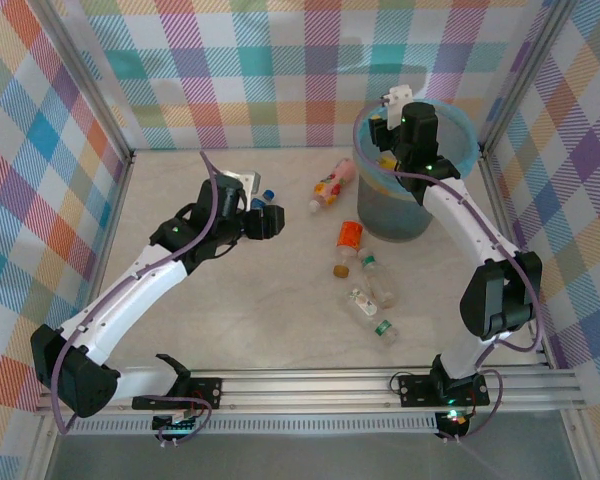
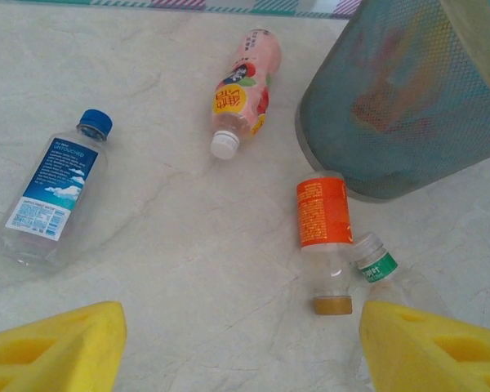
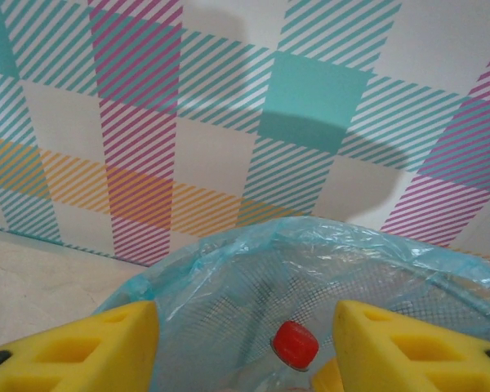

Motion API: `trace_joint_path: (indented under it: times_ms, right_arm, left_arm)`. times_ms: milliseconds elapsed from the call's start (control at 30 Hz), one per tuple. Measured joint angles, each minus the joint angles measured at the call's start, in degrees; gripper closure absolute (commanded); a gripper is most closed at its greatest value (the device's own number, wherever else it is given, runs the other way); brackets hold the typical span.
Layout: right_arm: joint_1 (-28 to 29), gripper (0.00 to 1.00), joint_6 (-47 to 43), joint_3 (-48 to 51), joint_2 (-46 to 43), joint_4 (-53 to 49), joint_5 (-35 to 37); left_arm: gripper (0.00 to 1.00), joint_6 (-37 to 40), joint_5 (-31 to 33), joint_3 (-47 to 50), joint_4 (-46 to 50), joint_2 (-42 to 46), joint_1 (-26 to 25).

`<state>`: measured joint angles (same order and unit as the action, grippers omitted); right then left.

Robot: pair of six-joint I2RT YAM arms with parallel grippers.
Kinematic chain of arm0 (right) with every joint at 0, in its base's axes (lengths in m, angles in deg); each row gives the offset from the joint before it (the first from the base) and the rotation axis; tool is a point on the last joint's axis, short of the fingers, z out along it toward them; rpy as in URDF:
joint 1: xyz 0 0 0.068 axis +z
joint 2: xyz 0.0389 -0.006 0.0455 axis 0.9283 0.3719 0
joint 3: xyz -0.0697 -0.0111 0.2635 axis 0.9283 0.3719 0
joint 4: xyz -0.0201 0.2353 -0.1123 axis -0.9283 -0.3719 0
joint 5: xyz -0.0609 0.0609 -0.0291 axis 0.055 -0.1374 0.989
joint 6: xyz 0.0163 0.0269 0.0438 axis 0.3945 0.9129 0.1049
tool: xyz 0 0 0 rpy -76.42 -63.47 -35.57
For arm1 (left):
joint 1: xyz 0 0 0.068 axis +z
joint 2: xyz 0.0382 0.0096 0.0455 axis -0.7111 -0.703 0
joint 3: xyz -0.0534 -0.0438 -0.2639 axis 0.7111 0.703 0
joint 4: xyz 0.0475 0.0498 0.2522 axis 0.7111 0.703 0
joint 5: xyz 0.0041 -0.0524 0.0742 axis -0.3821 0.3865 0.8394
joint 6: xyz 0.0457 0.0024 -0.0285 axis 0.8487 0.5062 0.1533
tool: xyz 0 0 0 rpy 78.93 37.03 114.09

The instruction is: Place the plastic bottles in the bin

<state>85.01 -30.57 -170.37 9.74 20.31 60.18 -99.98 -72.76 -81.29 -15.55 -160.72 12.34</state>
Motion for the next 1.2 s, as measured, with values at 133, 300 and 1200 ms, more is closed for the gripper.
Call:
trace_joint_path:
  times_ms: [133, 300, 1200]
  right_arm:
    - [0.0, 0.45, 1.4, 0.0, -0.1, -0.5, -2.1]
    - [0.0, 0.45, 5.5, 0.0, -1.9, -3.7, -6.4]
    - [21.8, 0.42, 13.1, -5.6, -2.3, -9.2, -14.1]
  left_arm:
    - [0.24, -0.5, 0.4, 1.2, -0.9, 0.1, 0.0]
    - [0.25, -2.3, 2.3, 3.0, -2.6, 0.7, 0.0]
    - [0.24, -4.8, 10.2, 3.0, -0.8, 1.0, -2.6]
